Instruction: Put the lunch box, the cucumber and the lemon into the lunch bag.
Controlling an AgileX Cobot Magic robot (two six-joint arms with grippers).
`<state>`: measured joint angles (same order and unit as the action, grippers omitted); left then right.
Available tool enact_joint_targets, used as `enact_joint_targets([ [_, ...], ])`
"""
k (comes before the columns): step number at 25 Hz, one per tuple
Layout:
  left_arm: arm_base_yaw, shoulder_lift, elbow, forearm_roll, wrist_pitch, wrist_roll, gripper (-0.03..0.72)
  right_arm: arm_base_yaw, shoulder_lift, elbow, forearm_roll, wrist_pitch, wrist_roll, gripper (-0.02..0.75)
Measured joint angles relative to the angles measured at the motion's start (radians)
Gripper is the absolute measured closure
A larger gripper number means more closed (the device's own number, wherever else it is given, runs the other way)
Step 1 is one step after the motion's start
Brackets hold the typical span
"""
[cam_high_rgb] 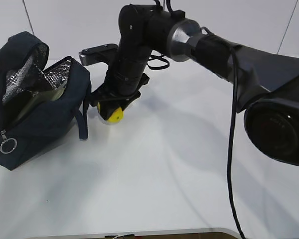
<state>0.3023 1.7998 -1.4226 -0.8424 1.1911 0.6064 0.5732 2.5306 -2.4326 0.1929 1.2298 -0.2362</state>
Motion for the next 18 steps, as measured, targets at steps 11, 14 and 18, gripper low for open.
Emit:
enact_joint_targets([
  [11, 0.0, 0.0, 0.0, 0.0, -0.003, 0.0, 0.701, 0.001, -0.129, -0.036, -0.029, 0.015, 0.071, 0.379],
  [14, 0.0, 0.0, 0.0, 0.0, -0.005, 0.0, 0.701, 0.001, -0.154, -0.045, 0.02, 0.017, 0.099, 0.38],
  [18, 0.0, 0.0, 0.0, 0.0, -0.007, 0.0, 0.701, 0.001, -0.155, -0.055, 0.175, 0.019, 0.111, 0.38],
])
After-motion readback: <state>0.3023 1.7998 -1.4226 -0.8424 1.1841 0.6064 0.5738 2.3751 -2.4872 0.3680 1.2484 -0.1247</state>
